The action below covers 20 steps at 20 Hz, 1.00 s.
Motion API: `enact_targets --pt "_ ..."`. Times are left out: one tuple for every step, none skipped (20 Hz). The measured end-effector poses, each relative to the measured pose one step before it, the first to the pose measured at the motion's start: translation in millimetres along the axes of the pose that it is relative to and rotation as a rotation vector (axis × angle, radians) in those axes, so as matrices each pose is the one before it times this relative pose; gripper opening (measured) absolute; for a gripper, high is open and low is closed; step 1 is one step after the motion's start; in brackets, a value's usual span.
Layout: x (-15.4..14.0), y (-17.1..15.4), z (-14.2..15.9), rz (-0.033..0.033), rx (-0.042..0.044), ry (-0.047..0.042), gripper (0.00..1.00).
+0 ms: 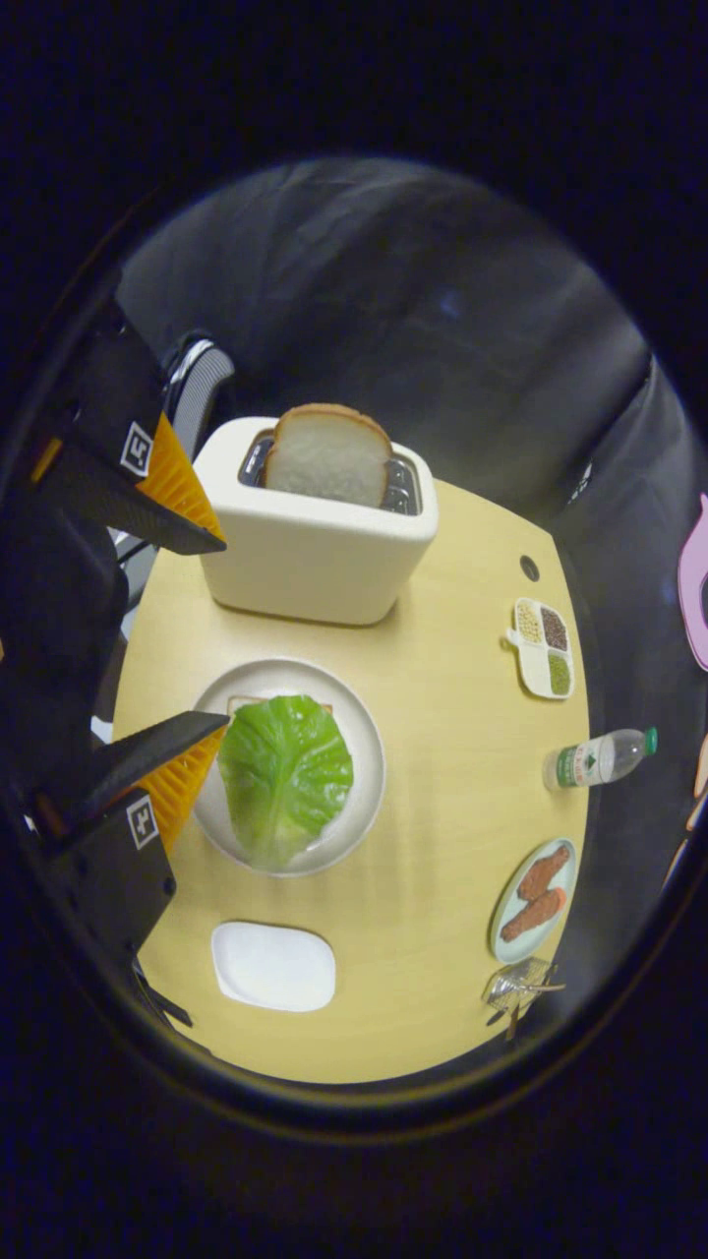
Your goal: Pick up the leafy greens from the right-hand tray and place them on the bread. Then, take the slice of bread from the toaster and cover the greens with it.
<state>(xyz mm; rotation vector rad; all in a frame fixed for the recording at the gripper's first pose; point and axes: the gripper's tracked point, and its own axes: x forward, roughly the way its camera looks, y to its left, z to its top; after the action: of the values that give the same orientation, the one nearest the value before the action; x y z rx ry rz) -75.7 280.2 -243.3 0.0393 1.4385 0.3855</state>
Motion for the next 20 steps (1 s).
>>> enact_targets --pt "-0.98 11.78 2.60 0.00659 0.01514 0.01625 1.00" --pt "-1.46 12.48 2.43 0.00796 0.00979 0.00846 1.00" --pt "-1.55 11.85 4.51 0.00693 0.00117 0.00258 1.00" --pt "0.06 9.90 5.01 0.00610 -0.00580 -0.00254 1.00" --pt "1.43 11.37 6.57 0.00380 -0.00455 -0.00959 1.00" --pt "3.43 12.30 7.41 0.00744 -0.00019 -0.01323 1.00" --pt "4.70 12.51 9.06 0.01123 0.00365 -0.01793 1.00" --pt "5.58 10.42 5.21 0.00671 -0.00035 -0.00992 1.00" --pt "5.98 9.04 2.53 0.00281 -0.00447 -0.00045 1.00" --pt "4.45 7.99 -0.77 0.00124 -0.00880 0.01184 1.00" --pt "6.68 4.45 0.49 -0.00480 -0.00971 0.00822 1.00" --pt "7.27 4.66 1.90 -0.00385 -0.00605 -0.00108 0.99" --pt "5.81 2.50 1.18 -0.00574 -0.00463 0.00443 0.99" --pt "4.18 2.61 -0.67 -0.00290 -0.00335 0.00402 0.98" --pt "4.93 0.36 -0.05 -0.00697 -0.00574 0.00362 0.97" --pt "4.08 0.21 -0.07 -0.00302 -0.00479 0.00573 0.97" --pt "4.53 -3.25 0.11 -0.01322 -0.00570 0.00732 0.90" --pt "1.31 -0.86 -1.67 -0.00772 -0.00523 0.00453 0.83" --pt "1.84 -2.34 -0.49 -0.00672 -0.00626 0.00352 0.75" --pt "2.05 -3.63 0.39 -0.01091 -0.00394 0.00120 0.68"
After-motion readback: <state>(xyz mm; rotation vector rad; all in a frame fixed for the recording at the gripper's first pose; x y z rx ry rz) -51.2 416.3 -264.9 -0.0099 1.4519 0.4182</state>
